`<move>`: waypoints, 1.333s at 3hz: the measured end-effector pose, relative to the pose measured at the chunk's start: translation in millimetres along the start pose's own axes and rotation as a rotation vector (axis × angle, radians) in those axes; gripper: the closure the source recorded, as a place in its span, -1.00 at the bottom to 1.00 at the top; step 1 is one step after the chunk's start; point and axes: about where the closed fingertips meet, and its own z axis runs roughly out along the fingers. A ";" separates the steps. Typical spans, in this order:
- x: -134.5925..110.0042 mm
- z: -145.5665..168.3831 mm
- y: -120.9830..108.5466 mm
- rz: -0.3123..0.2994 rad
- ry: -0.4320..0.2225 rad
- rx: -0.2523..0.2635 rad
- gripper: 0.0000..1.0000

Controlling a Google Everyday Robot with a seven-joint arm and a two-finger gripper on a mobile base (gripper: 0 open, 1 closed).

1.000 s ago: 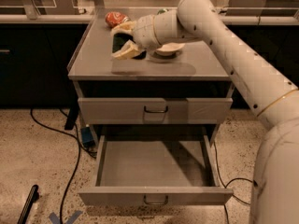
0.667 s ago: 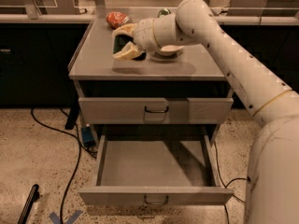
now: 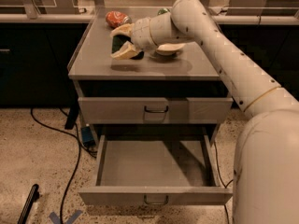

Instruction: Pick sponge from middle drawer and place on counter

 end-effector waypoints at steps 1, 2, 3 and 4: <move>0.0 0.0 0.0 0.000 0.000 0.000 0.16; 0.0 0.1 0.0 0.000 0.000 0.000 -0.31; 0.0 0.1 0.1 0.000 0.000 0.000 -0.78; 0.0 0.2 0.1 0.000 0.000 0.000 -1.00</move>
Offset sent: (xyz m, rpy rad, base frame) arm 0.0000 0.0000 0.0000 0.0000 0.0000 0.0000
